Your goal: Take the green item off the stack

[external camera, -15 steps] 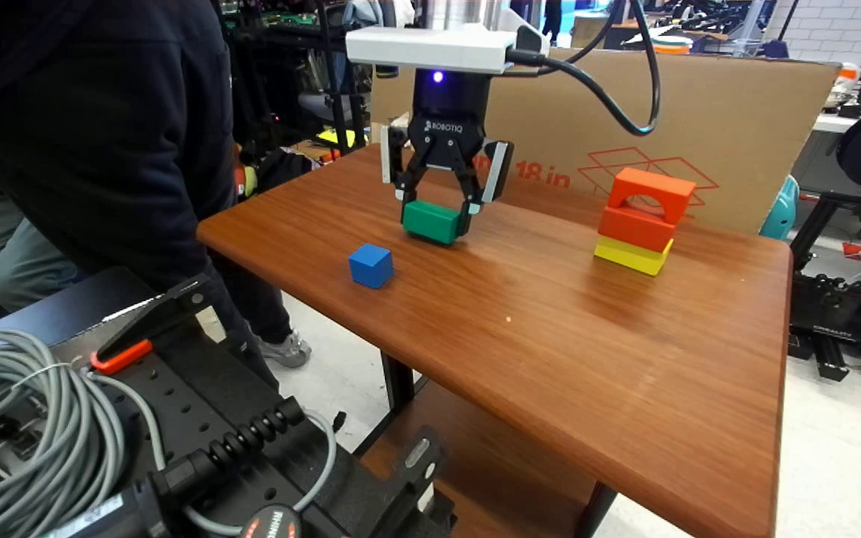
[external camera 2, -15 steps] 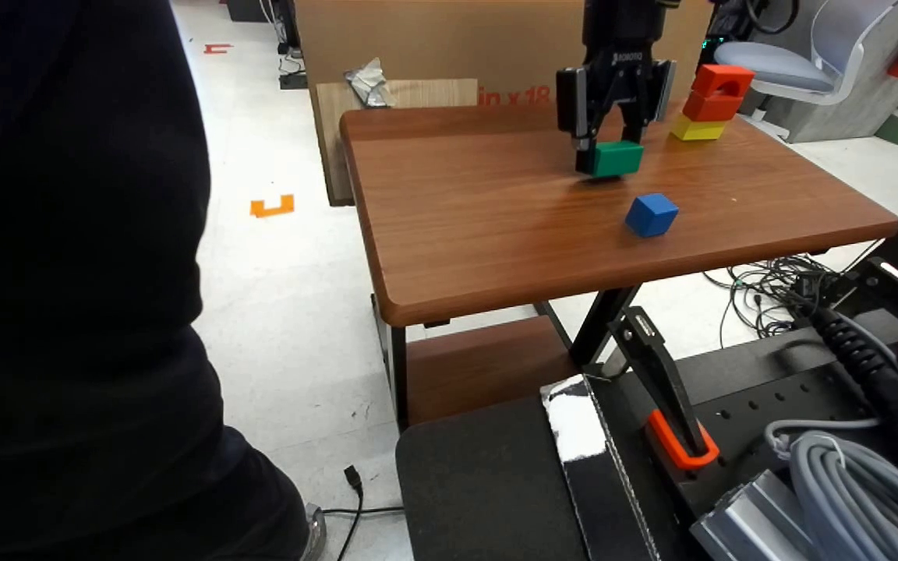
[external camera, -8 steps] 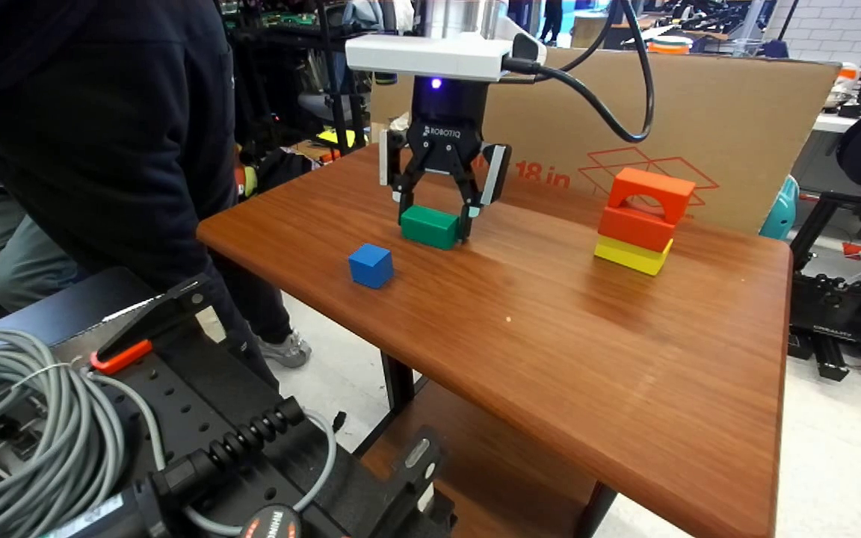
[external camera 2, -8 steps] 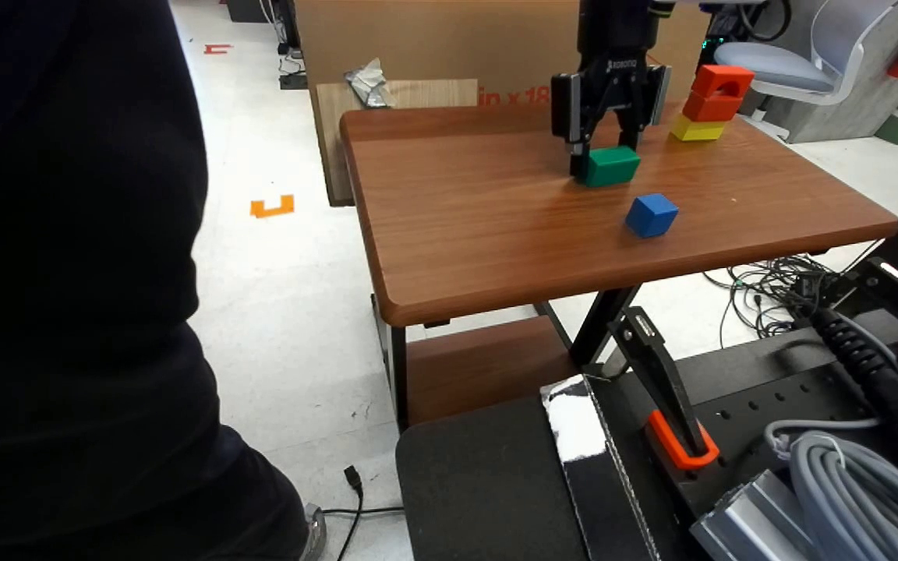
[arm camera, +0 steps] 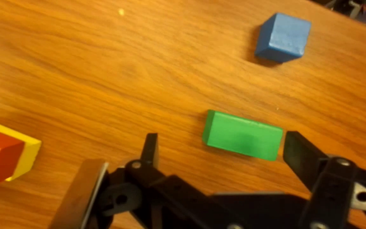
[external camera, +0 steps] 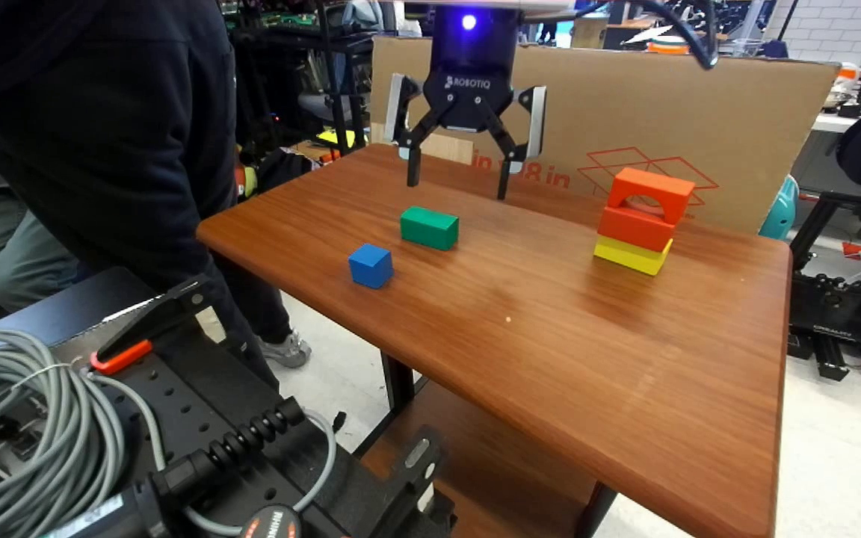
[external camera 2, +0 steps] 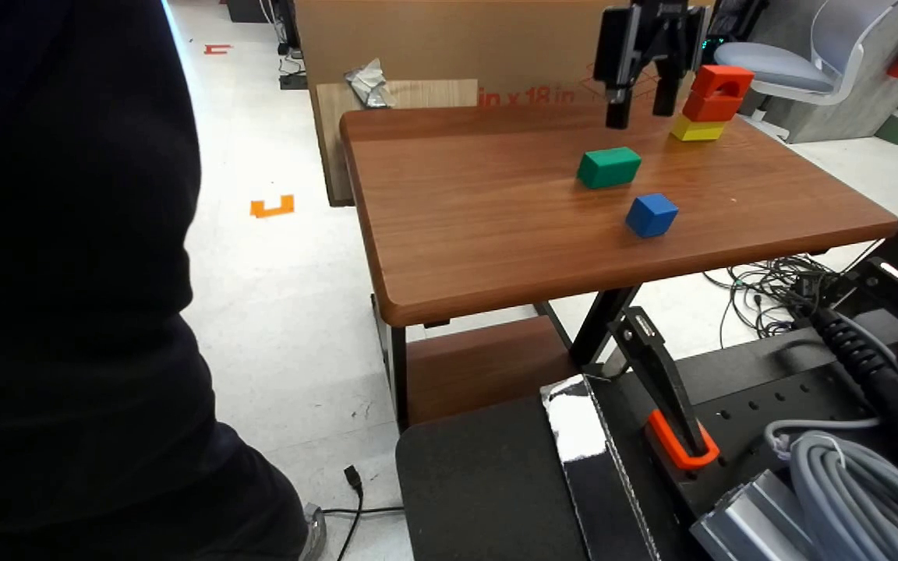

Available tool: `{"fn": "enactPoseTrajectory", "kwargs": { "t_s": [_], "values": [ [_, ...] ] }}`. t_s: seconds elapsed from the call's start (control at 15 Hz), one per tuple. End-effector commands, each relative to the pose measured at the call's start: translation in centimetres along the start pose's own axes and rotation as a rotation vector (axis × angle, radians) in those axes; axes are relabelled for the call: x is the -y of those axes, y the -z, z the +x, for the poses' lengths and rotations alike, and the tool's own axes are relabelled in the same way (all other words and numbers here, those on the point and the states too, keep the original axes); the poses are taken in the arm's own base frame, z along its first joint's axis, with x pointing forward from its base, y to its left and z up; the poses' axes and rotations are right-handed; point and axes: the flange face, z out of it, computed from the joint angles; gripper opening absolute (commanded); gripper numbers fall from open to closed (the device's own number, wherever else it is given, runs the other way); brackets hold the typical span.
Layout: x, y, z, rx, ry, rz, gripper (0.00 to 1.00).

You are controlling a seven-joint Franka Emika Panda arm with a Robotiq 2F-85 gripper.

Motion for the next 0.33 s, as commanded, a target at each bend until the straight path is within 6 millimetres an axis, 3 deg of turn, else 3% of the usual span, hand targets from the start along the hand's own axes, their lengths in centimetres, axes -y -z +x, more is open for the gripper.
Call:
{"fn": "enactPoseTrajectory", "kwargs": {
  "t_s": [0.0,0.07,0.13,0.27],
  "values": [
    [-1.9,4.5,-3.8,0.091,0.081,-0.064,1.0],
    [-1.4,2.4,-1.8,0.047,0.044,-0.032,1.0],
    [-1.9,3.4,-2.3,0.047,0.04,-0.039,1.0],
    [-1.8,3.2,-2.3,0.048,0.041,-0.037,1.0]
  ]
}}
